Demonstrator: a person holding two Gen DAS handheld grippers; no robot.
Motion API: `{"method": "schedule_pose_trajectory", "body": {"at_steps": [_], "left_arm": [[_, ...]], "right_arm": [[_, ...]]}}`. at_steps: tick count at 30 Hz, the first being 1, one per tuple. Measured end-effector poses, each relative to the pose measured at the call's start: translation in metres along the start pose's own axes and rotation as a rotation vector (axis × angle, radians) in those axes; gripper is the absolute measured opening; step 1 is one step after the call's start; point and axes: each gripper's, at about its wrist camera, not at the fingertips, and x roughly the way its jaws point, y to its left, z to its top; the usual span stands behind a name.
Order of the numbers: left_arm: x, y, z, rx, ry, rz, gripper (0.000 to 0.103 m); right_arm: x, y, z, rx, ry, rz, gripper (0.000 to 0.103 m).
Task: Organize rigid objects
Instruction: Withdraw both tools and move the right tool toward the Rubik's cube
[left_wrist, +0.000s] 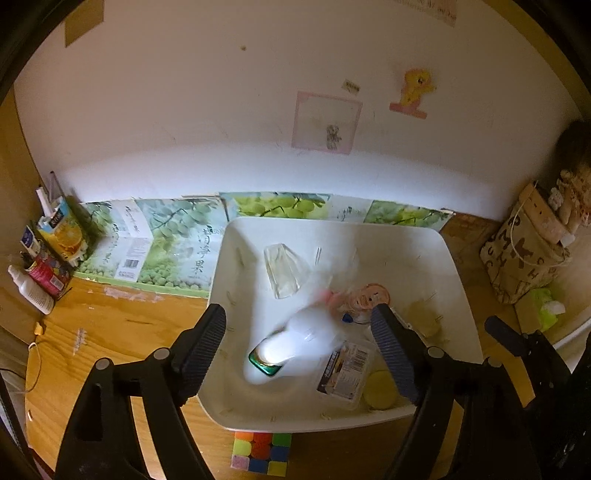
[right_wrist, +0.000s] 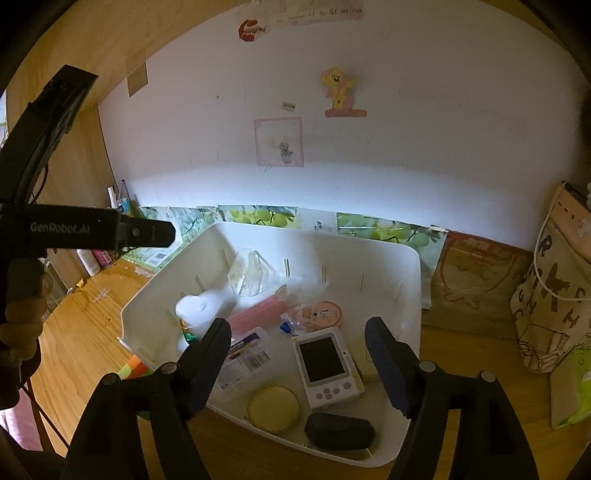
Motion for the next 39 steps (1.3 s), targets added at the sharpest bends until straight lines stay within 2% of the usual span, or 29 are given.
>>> {"method": "schedule_pose_trajectory", "body": {"at_steps": [4,11,15,24,30,35,39], "left_arm": [[-0.017,0.001,-0.002,0.001,-0.034,0.017,0.083],[-0.054,0.007,-0.012,-0.023,-0.111,0.085,0.083],[-0.068,0.014,-0.026,-0.066,-0.117,0.121,0.083],[-0.078,0.028,-0.082,-0.205,-0.009,0.214,0.083],[-0.078,0.024,-0.122,-0.286,0.078,0.246,0.083],[-0.087,0.023,-0.143,-0.331,0.102,0.263,0.083],[-0.091,0.026,-0.15,-0.33,0.11,0.274,0.083]], "right_arm": [[-0.013,0.0,0.003,0.02,-0.019,0.007,0.081],[-0.039,0.004,0.006,0.015,-0.058,0.026,0.081],[-0.055,0.004,0.004,0.028,-0.072,0.056,0.081],[-0.078,-0.005,-0.009,0.076,-0.049,0.156,0.081],[-0.08,-0.006,-0.022,0.079,0.004,0.23,0.081],[-0.076,-0.002,-0.031,0.085,0.058,0.302,0.081],[-0.068,0.009,-0.035,0.092,0.113,0.349,0.081]]}}
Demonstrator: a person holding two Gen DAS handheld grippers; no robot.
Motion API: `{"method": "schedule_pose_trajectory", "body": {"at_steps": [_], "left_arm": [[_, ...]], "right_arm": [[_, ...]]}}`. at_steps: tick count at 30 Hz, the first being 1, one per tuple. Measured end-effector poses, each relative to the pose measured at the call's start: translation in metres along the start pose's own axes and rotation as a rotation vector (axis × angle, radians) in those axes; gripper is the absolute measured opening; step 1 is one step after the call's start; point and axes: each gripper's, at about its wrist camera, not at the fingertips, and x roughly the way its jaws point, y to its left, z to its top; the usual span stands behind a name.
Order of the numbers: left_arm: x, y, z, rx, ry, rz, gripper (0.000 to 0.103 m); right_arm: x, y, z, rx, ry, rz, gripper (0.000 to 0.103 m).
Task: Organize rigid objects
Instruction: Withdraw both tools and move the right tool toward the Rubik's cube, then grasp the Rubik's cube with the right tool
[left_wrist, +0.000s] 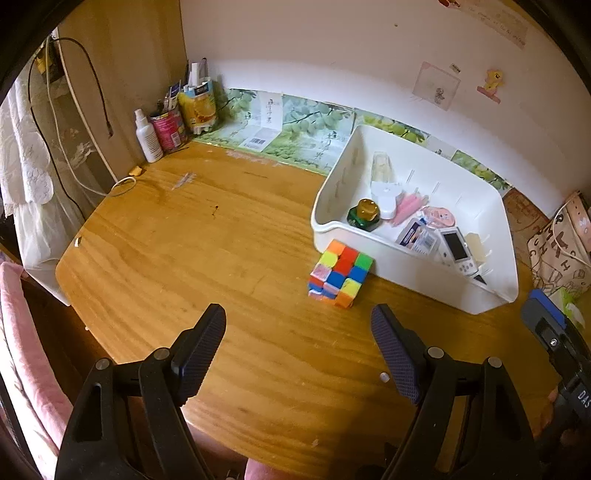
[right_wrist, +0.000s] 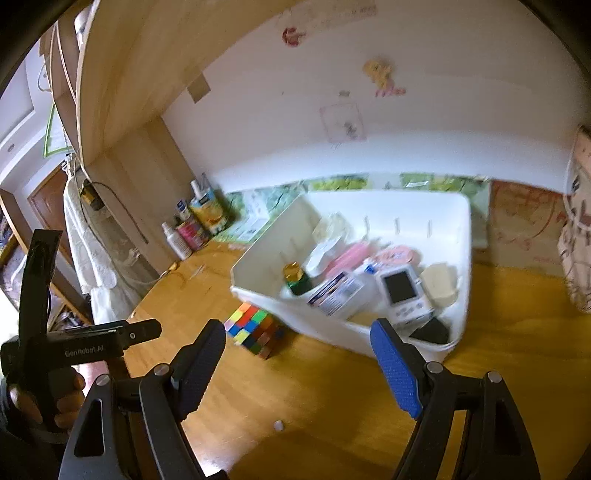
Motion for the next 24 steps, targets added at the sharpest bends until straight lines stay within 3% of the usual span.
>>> {"method": "schedule_pose_trajectory", "body": {"at_steps": [8,24], "left_arm": [[0.004,0.025,0.021,0.041,-0.029,-0.05,0.083],[0.027,0.086,0.076,0.268,-0.042,-0.241,0.083]], "right_arm": [[0.033,0.031,0.001,0.035,0.089,0.015,0.081],[0.116,0.095,-0.006,0.275,0.167,-0.224,0.081]]}}
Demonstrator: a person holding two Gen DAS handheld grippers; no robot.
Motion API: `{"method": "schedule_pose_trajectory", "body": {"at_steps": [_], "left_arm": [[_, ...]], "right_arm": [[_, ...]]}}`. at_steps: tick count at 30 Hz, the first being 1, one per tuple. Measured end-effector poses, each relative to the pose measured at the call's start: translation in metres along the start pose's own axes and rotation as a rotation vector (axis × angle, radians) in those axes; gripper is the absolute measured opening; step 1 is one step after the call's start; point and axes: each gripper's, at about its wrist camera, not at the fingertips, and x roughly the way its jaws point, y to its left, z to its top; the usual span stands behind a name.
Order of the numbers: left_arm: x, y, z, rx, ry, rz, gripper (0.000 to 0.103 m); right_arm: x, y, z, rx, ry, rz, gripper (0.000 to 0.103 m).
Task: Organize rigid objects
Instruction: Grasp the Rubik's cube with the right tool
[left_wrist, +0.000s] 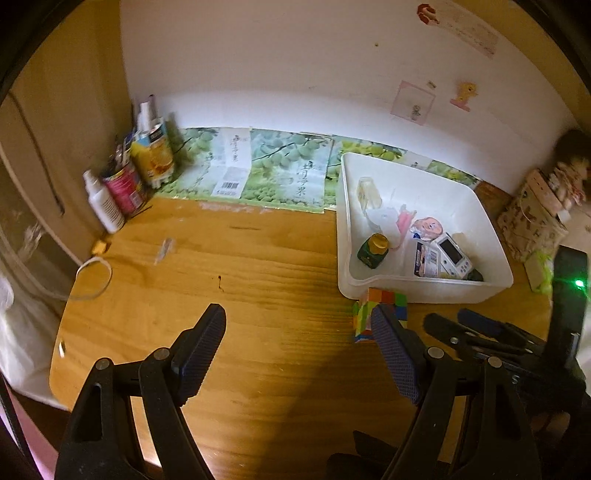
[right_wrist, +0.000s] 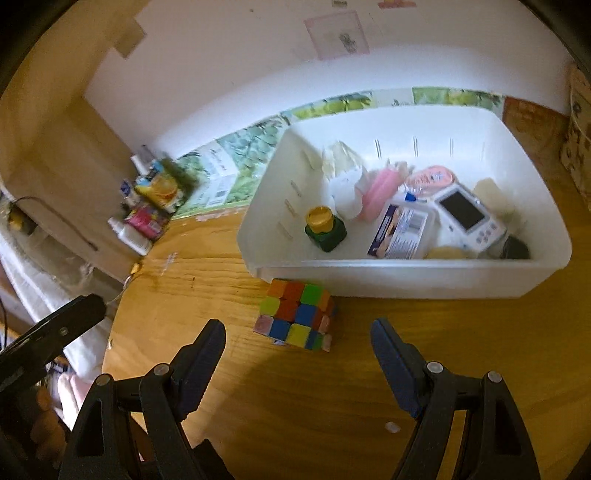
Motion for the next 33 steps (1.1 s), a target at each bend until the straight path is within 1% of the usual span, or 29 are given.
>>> {"method": "schedule_pose_trajectory", "body": {"at_steps": [5,9,15,20,24,31,33], "left_arm": [[0.004,0.02,0.007,0.051,0.005,-0.03,0.083],[0.006,0.033,0.012,0.077,0.001,-0.042,0.083],[0.01,0.047,0.021,0.094,-0.007,-0.054,0.083],[0.024,0.054,0.028,0.077,0.015,-0.076,0.083],[0.033,0.051,0.029,0.096,0.045,-0.085,0.083],[0.041,0.05,0.031,0.105,0.066,-0.086,0.083],[0.043,0.049,0.031,0.111,0.072,-0.085,0.083]], "right_arm": [[0.026,0.017,-0.005,0.066,0.038,-0.056,0.081],[0.046,0.025,-0.006,0.124,0.079,-0.073,0.081],[0.077,0.027,-0.002,0.22,0.165,-0.134,0.081],[0.097,0.026,0.001,0.245,0.221,-0.167,0.081],[0.104,0.025,0.002,0.259,0.232,-0.179,0.081],[0.112,0.018,0.005,0.262,0.223,-0.194,0.081],[0.115,0.018,0.005,0.259,0.229,-0.207,0.078]]}}
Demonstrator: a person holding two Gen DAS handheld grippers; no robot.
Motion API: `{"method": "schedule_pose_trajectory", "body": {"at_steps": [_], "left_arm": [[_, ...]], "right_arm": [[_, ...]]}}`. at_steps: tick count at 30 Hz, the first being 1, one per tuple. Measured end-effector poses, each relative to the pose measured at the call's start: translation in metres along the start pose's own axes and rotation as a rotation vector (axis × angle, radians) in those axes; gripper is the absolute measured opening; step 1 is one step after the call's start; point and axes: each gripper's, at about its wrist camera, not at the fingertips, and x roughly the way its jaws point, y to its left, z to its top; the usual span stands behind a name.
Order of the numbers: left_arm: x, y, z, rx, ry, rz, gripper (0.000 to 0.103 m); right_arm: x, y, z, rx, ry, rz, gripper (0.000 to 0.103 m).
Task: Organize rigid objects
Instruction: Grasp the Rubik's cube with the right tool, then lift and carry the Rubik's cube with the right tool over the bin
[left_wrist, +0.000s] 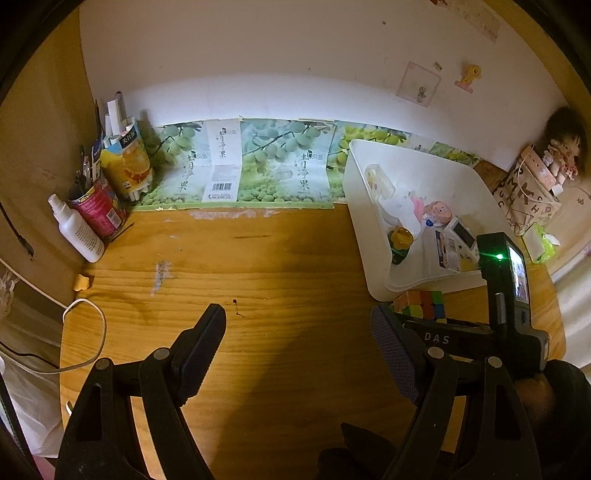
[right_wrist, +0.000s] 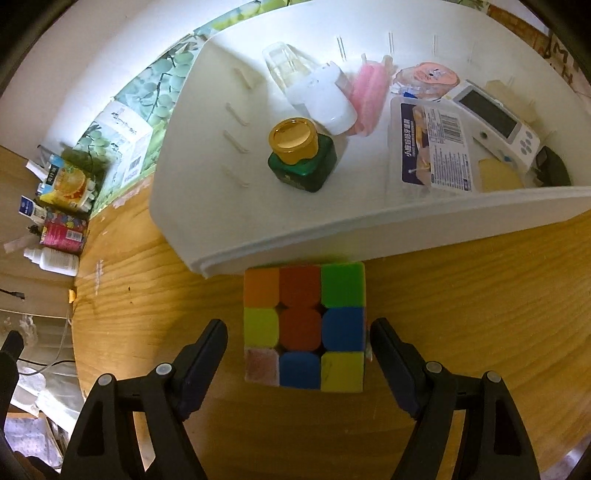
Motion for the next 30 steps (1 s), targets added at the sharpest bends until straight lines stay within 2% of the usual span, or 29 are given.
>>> {"method": "schedule_pose_trajectory", "body": {"at_steps": [6,14,21,30], "left_arm": [[0.004,-0.002,0.001,0.016,0.013,0.0,0.083],[-0.002,-0.007,-0.002,0.034,-0.001,-0.004,0.083],[-0.016,-0.02,-0.009,0.058,-0.019,-0.017,0.083],[-0.019,-0.039,-0.02,0.069,0.014,-0.058,0.083]], "right_arm": [[0.006,-0.003,0.003,0.003,0.008,-0.028,0.066],[0.004,-0.007,-0.001,-0.009,0.014,-0.014,0.065],[-0.006,-0.017,-0.021,0.027,0.025,0.011,0.065],[-0.022,-0.05,-0.047,0.081,0.023,-0.034,0.065]]}}
